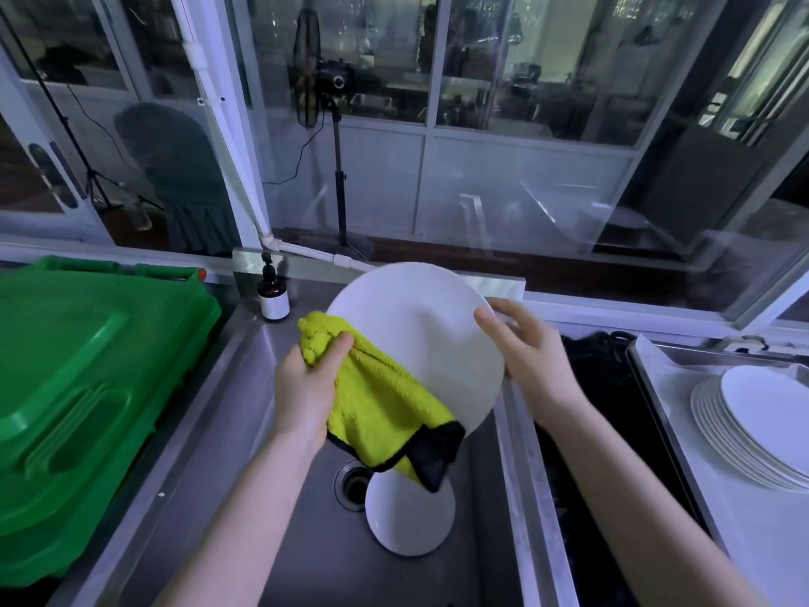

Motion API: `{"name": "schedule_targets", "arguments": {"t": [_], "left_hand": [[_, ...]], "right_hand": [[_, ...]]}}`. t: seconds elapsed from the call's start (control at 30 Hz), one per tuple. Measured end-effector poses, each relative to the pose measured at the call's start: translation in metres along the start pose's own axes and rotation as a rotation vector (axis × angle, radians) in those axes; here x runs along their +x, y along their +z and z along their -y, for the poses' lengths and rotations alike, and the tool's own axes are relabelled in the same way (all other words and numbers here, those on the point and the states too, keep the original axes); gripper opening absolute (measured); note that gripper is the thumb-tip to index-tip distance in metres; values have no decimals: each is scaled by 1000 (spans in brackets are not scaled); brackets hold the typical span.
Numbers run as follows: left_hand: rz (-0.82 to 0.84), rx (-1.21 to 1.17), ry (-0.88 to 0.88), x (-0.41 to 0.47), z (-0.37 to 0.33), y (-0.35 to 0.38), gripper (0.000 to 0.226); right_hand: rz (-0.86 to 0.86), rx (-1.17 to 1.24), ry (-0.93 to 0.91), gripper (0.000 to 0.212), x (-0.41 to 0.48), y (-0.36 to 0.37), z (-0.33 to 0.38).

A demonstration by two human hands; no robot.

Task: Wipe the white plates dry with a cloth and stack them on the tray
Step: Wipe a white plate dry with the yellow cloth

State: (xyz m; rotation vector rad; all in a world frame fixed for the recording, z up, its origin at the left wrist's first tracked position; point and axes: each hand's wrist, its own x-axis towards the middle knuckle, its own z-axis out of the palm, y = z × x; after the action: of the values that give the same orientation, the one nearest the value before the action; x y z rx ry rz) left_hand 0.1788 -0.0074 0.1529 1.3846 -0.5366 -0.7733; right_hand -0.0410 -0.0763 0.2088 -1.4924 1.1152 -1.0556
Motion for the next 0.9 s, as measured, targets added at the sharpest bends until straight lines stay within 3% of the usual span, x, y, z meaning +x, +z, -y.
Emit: {"name": "schedule_targets", "arguments": {"t": [0.1, 0.17, 0.3, 0.37, 0.47, 0.53, 0.6, 0.67, 0.73, 0.8, 0.9], "left_hand": [[185, 283, 245, 5, -19, 2, 13], [310, 426, 364, 5, -30, 10, 19], [476, 527, 447, -2, -34, 18, 22], [441, 540, 435, -2, -27, 16, 25], [323, 420, 323, 0, -15, 9, 16], [181, 244, 161, -3, -5, 7, 10], [21, 69, -14, -10, 7, 10, 18], [-68, -22, -126, -17, 16, 14, 20], [-64, -49, -168, -18, 19, 14, 19], [-49, -36, -161, -15, 15, 9, 17], [53, 98, -20, -7, 3, 2, 16]], "right_hand": [[189, -363, -155, 18, 16, -7, 21], [341, -536, -220, 33, 19, -1, 29], [372, -582, -374, 49, 8, 15, 19], [296, -532, -366, 50, 4, 14, 7], [102, -333, -192, 55, -2, 5, -13], [-108, -81, -42, 59, -10, 8, -26], [-336, 231, 117, 58, -22, 24, -36], [-486, 430, 236, 48, -31, 41, -44], [-453, 439, 256, 47, -34, 42, -52], [-286, 289, 162, 51, -32, 27, -52], [-44, -30, -17, 29, -17, -2, -30]]}}
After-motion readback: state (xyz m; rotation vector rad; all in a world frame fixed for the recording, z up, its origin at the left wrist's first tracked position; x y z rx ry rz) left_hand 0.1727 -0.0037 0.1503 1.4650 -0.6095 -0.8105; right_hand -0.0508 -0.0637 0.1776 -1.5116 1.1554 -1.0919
